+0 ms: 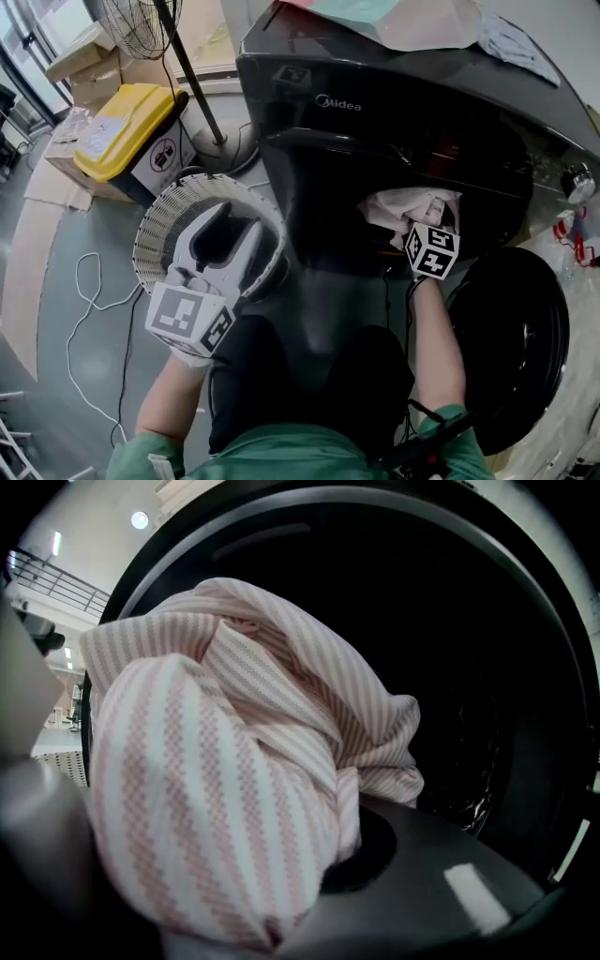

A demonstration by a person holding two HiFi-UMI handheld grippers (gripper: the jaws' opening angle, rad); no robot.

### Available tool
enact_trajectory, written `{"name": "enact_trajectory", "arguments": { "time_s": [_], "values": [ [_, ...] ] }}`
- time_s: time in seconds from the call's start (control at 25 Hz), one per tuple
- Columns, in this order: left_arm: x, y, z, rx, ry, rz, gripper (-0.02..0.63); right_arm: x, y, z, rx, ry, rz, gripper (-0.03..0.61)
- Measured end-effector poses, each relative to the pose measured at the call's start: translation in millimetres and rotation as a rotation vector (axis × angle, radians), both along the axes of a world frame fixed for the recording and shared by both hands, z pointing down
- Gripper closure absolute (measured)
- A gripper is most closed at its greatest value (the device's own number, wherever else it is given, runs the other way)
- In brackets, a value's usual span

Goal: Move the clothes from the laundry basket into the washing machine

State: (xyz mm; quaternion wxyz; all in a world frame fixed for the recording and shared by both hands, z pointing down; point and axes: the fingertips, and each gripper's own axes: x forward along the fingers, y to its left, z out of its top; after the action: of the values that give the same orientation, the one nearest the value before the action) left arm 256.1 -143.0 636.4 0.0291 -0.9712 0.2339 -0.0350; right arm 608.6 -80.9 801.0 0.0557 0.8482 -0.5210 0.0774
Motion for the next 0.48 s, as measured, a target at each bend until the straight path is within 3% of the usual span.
{"name": "enact_trajectory", "arguments": {
  "time_s": [0.12,0.32,0.48],
  "values": [
    [-6.3,-3.4,1.9,-0.002,-0.003,-0.015,0.411,-1.7,-13.6,5.9,-0.015,-0.013,-0.027,0.466],
    [-3.0,-1.0,4.1,0.004,-0.017,0.0,0.411,-11.6,-22.4,46.6,-0.134,-0.054,-0.097,0.383],
    [0.4,-4.5,4.2,0.002,-0.011,-0.001,0.411,-13.1,-9.7,54.1,-0.145,-0.048,-0.082,0.348]
  ]
}}
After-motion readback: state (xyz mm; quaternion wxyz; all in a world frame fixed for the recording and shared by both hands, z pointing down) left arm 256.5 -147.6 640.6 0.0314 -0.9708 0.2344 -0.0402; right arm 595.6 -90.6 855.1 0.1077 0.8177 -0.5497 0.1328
